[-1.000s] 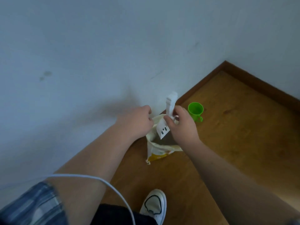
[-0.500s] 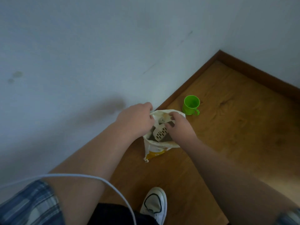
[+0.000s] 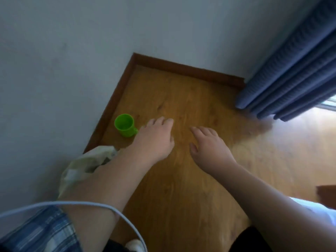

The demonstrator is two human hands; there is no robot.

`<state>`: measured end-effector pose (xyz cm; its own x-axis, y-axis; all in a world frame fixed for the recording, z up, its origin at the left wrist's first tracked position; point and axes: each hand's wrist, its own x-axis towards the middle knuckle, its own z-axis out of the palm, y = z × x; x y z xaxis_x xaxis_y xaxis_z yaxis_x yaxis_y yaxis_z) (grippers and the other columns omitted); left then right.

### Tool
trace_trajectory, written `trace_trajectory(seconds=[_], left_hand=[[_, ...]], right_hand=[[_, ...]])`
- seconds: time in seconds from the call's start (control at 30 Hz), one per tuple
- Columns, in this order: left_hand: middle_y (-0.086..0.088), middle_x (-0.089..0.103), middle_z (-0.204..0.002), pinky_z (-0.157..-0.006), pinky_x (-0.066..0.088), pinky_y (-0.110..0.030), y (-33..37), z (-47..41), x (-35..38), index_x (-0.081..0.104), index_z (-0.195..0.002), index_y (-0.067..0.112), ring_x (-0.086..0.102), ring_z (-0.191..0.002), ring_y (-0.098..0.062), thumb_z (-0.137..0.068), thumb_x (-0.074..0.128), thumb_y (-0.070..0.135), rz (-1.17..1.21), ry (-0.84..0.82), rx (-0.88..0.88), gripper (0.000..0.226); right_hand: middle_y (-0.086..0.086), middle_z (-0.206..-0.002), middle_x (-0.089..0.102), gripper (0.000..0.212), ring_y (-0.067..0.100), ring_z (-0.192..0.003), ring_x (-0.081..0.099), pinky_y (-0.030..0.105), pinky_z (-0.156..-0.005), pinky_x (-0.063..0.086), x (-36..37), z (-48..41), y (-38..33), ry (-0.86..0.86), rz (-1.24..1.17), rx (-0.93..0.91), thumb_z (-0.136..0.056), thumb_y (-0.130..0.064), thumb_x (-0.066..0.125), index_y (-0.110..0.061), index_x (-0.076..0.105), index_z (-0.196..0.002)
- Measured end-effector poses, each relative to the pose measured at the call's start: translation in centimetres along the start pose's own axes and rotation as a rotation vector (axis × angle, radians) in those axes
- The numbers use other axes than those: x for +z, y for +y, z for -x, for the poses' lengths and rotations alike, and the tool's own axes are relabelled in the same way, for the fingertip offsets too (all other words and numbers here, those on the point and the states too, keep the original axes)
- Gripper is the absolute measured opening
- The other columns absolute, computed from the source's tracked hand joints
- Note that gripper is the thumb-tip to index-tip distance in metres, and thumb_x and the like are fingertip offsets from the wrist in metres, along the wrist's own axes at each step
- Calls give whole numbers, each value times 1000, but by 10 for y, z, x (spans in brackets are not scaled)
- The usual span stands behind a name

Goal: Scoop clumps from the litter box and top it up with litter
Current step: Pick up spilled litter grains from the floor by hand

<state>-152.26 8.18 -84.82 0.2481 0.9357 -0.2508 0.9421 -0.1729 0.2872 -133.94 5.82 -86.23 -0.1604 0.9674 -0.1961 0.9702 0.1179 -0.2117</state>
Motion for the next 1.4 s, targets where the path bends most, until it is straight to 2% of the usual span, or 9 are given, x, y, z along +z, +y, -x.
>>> trace_trajectory(seconds=[0.13,0.4,0.6,0.77,0.97,1.17,1.3,1.4], left_hand=[[-5,19,-163,-115,27,-48,77,-45,24,19,-155,25,19,-148,-29,-100,40,41,2,-73,196,61],[-7,19,-163,-118,24,-48,207,-74,89,22,-154,23,18,-149,-30,-99,42,40,-101,-209,544,61],[-8,24,-162,-118,25,-48,266,-77,115,25,-153,22,21,-148,-31,-98,43,41,-144,-253,626,60],[-4,42,-149,-111,36,-44,292,-73,107,37,-145,20,37,-138,-26,-98,42,37,-88,-274,637,51],[-5,49,-141,-103,41,-43,310,-74,91,41,-141,18,45,-130,-27,-96,43,37,-127,-323,653,49],[-7,50,-141,-99,42,-43,351,-112,130,40,-143,17,46,-128,-29,-96,41,32,-262,-332,712,49],[-3,50,-141,-97,44,-42,378,-144,146,38,-146,20,48,-126,-25,-96,44,30,-310,-315,721,51],[-2,52,-139,-96,45,-41,409,-164,138,40,-145,20,49,-124,-25,-96,45,29,-333,-304,726,50]], right_hand=[[-6,-154,38,59,20,-144,30,40,-112,37,-14,25,70,6,53,222,-97,-41,46,-32,28,-153],[-7,-157,36,61,19,-145,26,36,-114,32,-15,105,175,-43,37,550,-96,-34,49,-30,29,-154],[-6,-156,37,60,14,-145,24,27,-116,23,-18,152,212,8,-29,682,-97,-28,48,-24,32,-154],[-10,-154,37,58,10,-144,25,28,-113,29,-49,181,229,69,-67,787,-96,-28,46,-27,34,-152],[-10,-150,45,52,13,-140,34,41,-109,41,-104,204,268,111,-84,879,-94,-33,46,-30,42,-146],[-7,-148,46,50,15,-136,38,43,-100,47,-46,189,333,130,-170,909,-93,-29,47,-28,44,-143],[0,-142,52,50,23,-130,46,45,-98,48,1,162,381,184,-366,963,-91,-25,48,-25,47,-141],[3,-139,53,50,25,-129,46,41,-98,46,14,155,406,198,-508,1024,-90,-18,47,-24,48,-140]])
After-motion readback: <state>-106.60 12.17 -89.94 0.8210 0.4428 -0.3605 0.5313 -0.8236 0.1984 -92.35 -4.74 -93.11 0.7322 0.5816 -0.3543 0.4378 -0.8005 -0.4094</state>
